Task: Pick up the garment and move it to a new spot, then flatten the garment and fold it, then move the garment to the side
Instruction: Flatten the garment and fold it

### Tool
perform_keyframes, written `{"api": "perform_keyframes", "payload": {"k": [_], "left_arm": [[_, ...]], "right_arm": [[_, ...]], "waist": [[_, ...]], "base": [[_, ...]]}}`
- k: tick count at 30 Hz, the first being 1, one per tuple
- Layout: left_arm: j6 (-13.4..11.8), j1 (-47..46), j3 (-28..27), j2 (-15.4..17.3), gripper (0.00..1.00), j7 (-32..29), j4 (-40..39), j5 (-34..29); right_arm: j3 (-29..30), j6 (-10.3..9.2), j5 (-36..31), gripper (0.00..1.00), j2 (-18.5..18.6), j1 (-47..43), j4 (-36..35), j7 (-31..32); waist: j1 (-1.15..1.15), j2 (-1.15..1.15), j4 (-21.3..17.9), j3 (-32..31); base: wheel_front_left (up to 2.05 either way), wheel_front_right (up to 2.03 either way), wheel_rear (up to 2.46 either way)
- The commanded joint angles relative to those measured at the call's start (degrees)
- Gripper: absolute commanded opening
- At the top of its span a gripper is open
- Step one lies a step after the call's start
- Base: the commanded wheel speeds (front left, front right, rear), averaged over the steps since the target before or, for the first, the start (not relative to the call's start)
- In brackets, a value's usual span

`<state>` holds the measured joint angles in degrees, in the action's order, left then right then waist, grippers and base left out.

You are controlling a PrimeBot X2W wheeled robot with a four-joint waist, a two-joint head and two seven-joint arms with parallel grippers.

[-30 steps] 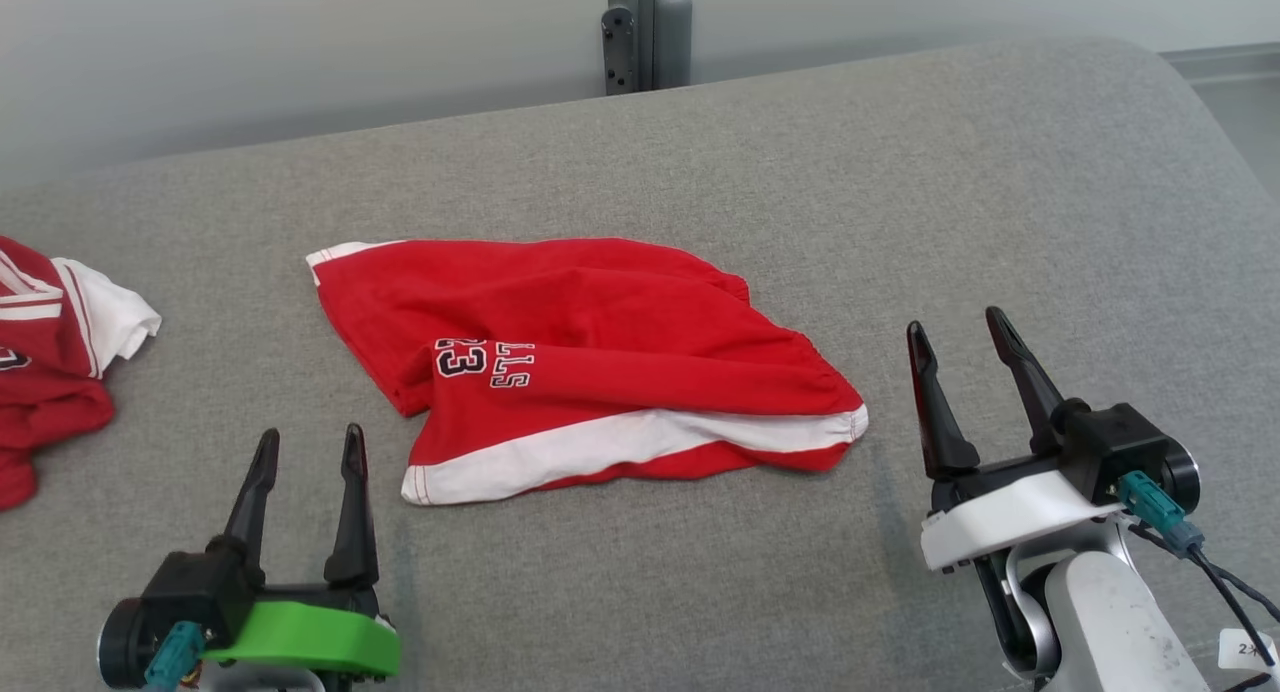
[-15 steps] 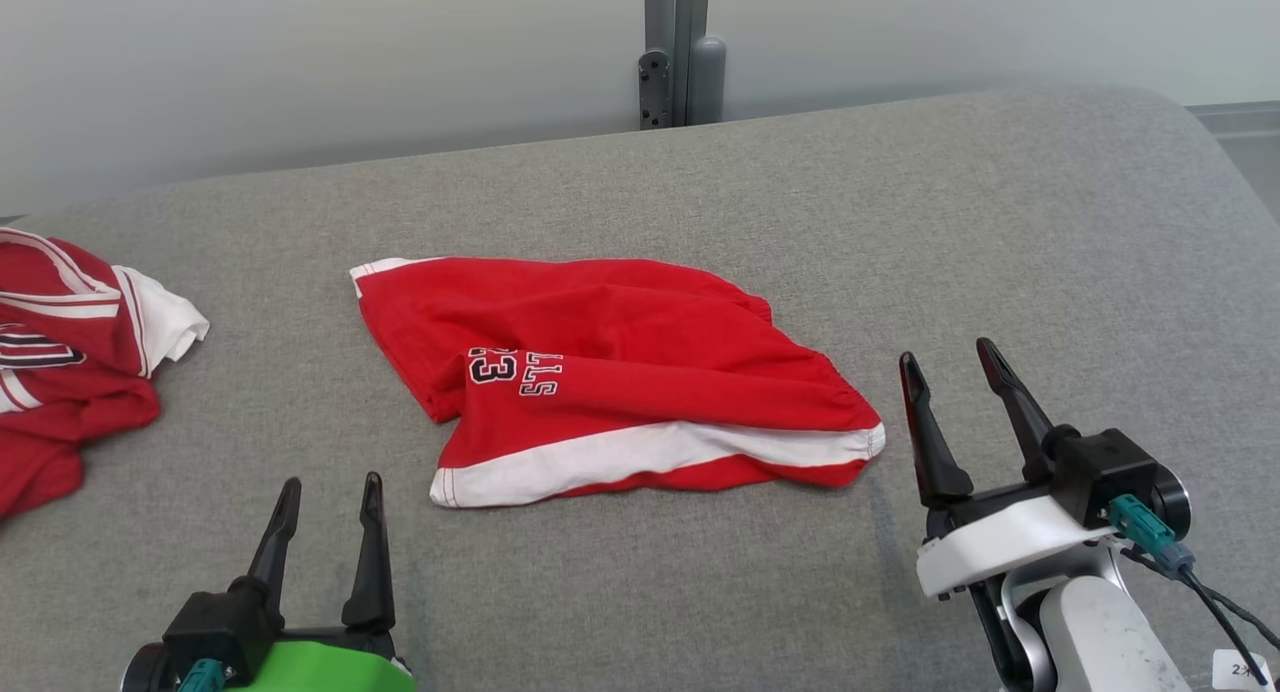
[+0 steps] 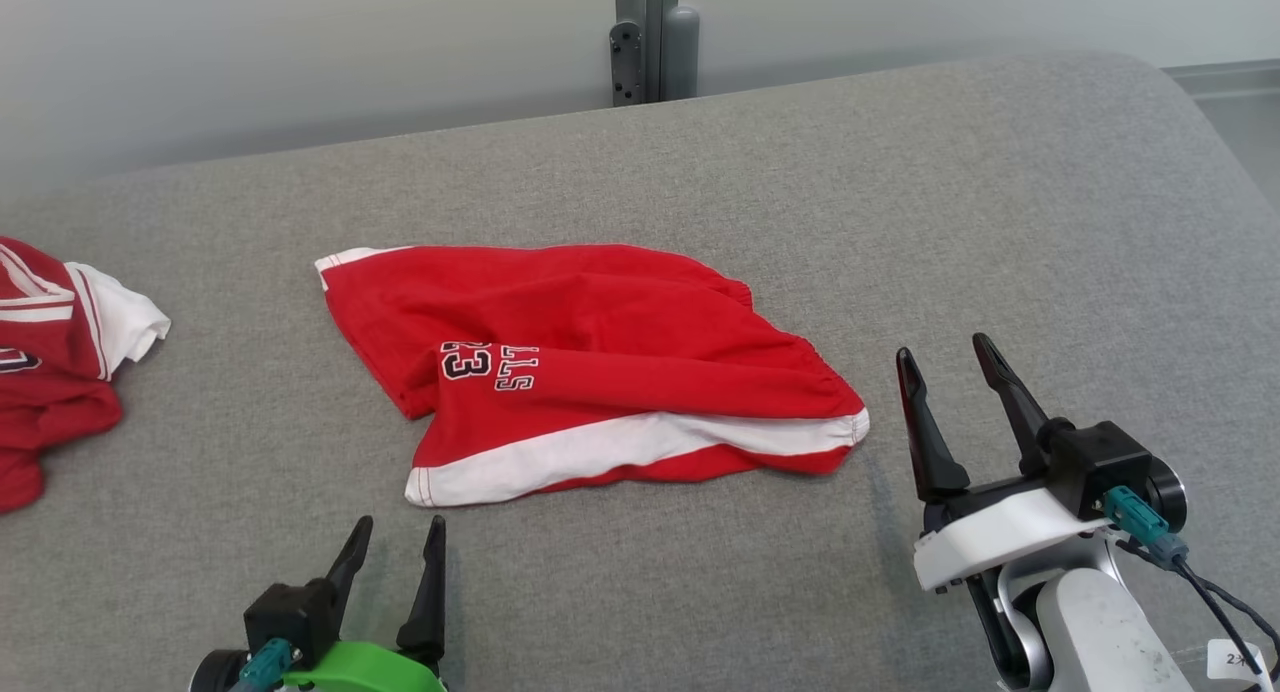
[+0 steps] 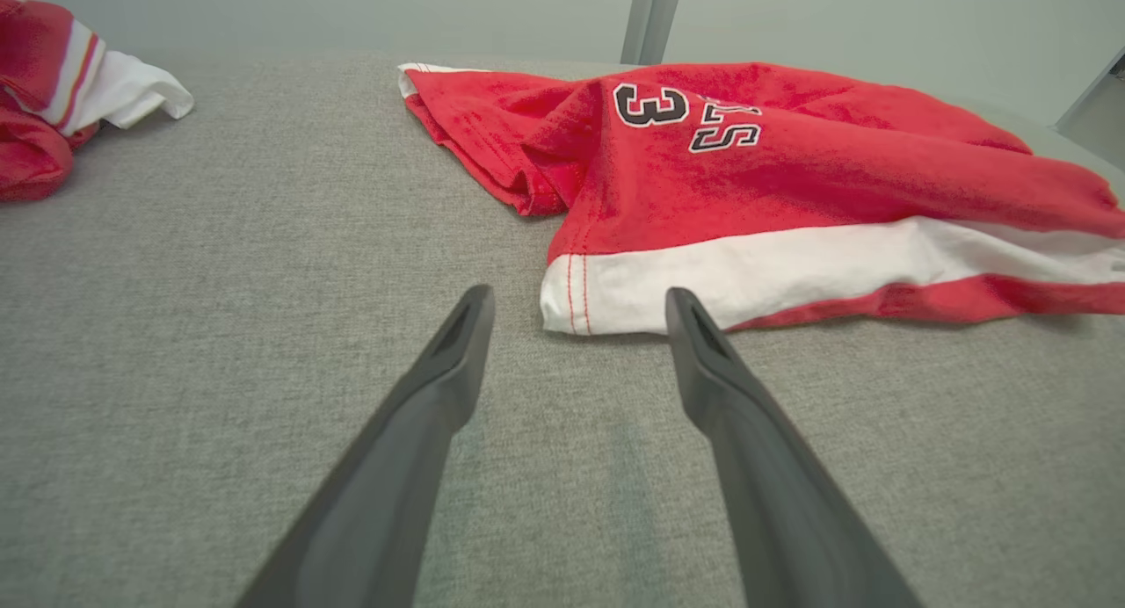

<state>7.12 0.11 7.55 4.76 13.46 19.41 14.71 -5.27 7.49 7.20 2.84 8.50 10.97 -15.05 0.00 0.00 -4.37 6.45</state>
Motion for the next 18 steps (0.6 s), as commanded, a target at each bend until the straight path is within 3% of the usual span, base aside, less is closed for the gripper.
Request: {"api": "perform_keyframes", "payload": {"k": [1,10,18], "left_arm": [[0.3,-1.8,0.7,1.0,1.0,-0.6,1.4,1.1],[0.4,-7.4,2.9,3.5,1.0,-0.6,8.1,4.6],[0.4,-9.2,5.7,5.2,1.0,0.1,9.2,8.2]], "right_arm": [[-0.1,0.0,-0.2,1.0,0.1,0.6,0.1,-0.2],[0.2,0.0,-0.6,1.0,0.1,2.0,0.3,-0.2],[0.8,0.0,-0.6,1.0,0.1,2.4,0.3,-0.2]], "waist": [[0.0,0.0,-0.8,0.9],[0.0,0.0,-2.9,3.7],[0.0,0.0,-3.6,4.7]], "base": [[0.0,0.0,0.0],[0.0,0.0,0.0],[0.0,0.0,0.0]]}}
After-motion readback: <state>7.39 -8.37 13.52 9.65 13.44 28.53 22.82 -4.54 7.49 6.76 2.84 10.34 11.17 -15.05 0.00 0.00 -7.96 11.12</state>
